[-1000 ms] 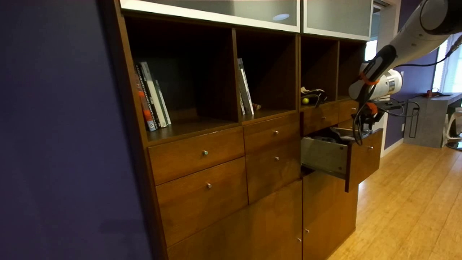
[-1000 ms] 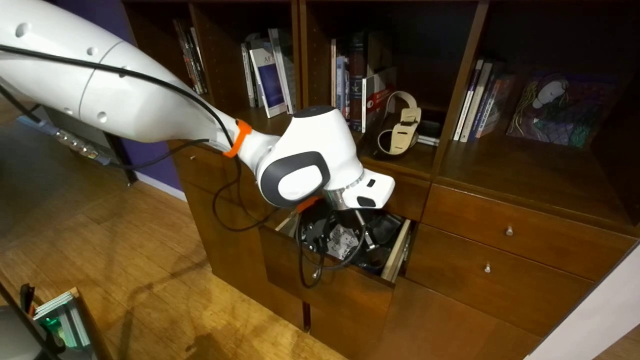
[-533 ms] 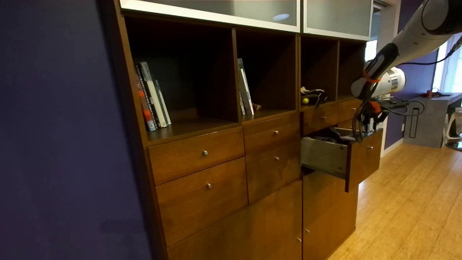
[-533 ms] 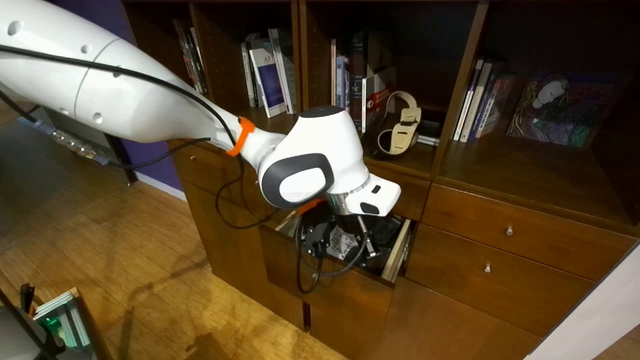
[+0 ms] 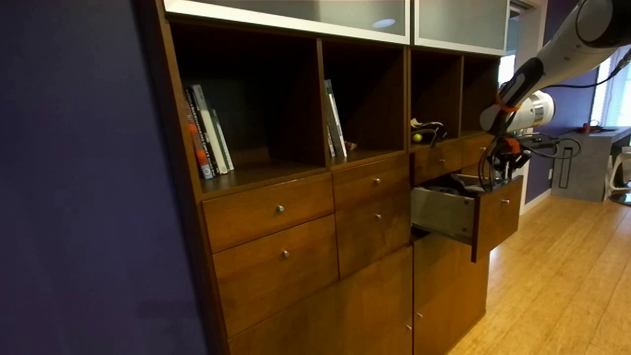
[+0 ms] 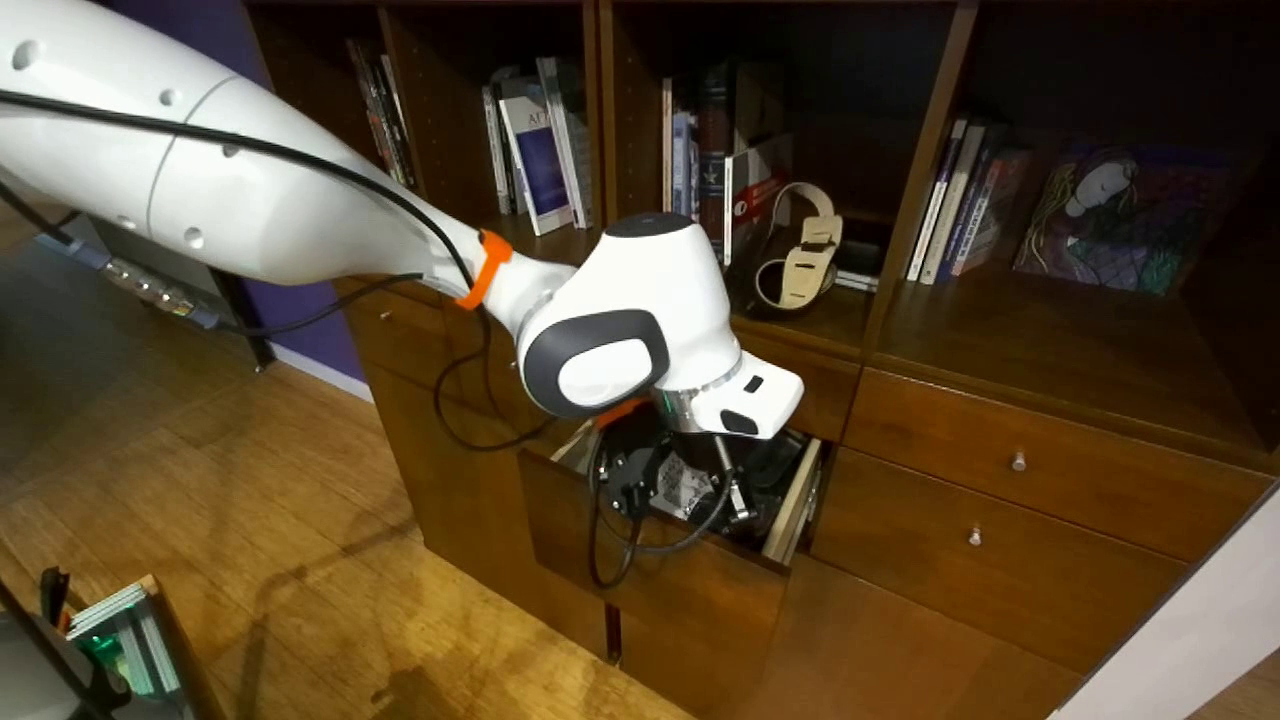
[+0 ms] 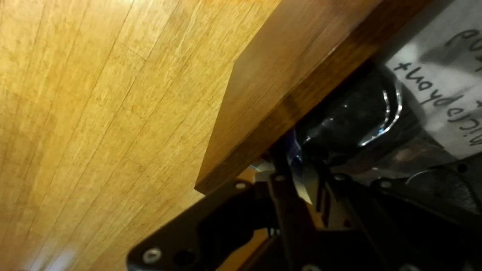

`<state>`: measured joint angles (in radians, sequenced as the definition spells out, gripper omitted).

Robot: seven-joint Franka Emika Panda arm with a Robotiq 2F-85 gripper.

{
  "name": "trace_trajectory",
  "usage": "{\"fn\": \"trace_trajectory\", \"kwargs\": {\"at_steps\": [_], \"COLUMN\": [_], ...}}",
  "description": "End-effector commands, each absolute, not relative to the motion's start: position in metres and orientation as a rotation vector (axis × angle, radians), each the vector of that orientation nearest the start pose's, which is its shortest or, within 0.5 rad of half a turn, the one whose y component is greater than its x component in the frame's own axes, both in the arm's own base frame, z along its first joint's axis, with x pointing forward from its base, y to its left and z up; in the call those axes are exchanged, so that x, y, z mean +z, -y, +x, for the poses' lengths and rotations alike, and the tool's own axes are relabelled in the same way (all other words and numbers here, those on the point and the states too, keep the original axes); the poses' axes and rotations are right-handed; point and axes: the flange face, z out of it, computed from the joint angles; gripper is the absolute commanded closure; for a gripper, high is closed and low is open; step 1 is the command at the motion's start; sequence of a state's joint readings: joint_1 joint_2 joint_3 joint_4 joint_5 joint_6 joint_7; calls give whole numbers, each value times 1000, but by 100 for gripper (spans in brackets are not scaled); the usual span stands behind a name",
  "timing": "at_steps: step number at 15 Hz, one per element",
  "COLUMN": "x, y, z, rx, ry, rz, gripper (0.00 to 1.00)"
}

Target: Remove the plastic from the open drawer and put it on the shelf above the open drawer.

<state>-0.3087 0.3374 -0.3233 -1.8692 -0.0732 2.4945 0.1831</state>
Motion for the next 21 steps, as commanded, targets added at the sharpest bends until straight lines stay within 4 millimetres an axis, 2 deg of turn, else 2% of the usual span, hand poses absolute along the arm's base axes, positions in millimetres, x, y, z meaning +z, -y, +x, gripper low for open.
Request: {"fn": "trace_trajectory", "kwargs": {"at_steps": [1,4,9,12,14,21], "x": [380,379,386,411,434,514], "y": [376,374,373,369,364,336], "z": [536,536,536,532,528,513], "rx": [-397,-382,-411,-517,-615,-1078], "ry": [-1212,-1208,-1209,-1228,-1210,-1108], "rz": [-3085,-3087,-3082,-3059,-3044,-2947], "gripper": [85,100,100,100,100,100]}}
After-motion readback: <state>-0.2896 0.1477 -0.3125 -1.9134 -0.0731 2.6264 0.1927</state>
